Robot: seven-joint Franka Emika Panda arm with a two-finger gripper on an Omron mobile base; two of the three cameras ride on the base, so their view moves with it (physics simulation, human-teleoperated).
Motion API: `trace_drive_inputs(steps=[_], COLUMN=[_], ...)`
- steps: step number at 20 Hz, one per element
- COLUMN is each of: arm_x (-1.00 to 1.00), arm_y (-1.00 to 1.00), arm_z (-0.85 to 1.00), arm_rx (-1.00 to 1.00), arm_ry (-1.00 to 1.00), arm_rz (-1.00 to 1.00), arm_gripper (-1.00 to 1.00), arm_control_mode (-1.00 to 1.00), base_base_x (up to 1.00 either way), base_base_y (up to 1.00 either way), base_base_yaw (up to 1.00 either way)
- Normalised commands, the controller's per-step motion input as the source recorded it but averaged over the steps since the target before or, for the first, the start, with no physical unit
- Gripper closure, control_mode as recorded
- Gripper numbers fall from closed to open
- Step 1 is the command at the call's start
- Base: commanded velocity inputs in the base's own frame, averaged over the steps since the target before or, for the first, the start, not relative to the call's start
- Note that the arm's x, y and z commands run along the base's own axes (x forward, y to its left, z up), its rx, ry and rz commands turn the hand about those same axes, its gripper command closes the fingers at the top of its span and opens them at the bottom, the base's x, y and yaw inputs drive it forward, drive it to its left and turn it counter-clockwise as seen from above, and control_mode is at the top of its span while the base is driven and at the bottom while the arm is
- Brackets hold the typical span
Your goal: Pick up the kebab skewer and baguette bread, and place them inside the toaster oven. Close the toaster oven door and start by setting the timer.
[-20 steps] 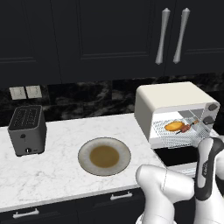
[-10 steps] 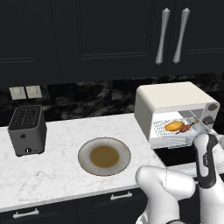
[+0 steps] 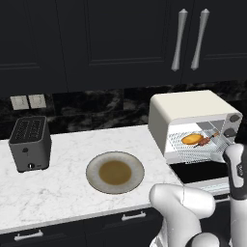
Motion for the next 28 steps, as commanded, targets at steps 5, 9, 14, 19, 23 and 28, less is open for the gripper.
trace_drive_inputs(steps=[5, 9, 14, 19, 23, 28], arm_x=[-0.16, -0.32, -0.14, 0.00, 0.00, 0.03], arm_y=[0.00, 0.06, 0.09, 0.01, 0.00, 0.00], arm_z=[0.00, 0.00, -0.06, -0.31, -0.30, -0.08], arm_rx=[-0.01, -0.02, -0.01, 0.00, 0.00, 0.00], arm_ry=[0.00, 0.00, 0.00, -0.02, -0.03, -0.07], arm_rz=[0.00, 0.00, 0.00, 0.00, 0.00, 0.00], arm_gripper=[-1.00, -1.00, -1.00, -1.00, -1.00, -1.00], arm_control_mode=[-1.00, -1.00, -1.00, -1.00, -1.00, -1.00], base_base_x=[0.00, 0.00, 0.00, 0.00, 0.00, 0.00], base_base_y=[0.00, 0.00, 0.00, 0.00, 0.00, 0.00], base_base_yaw=[0.00, 0.00, 0.00, 0.00, 0.00, 0.00])
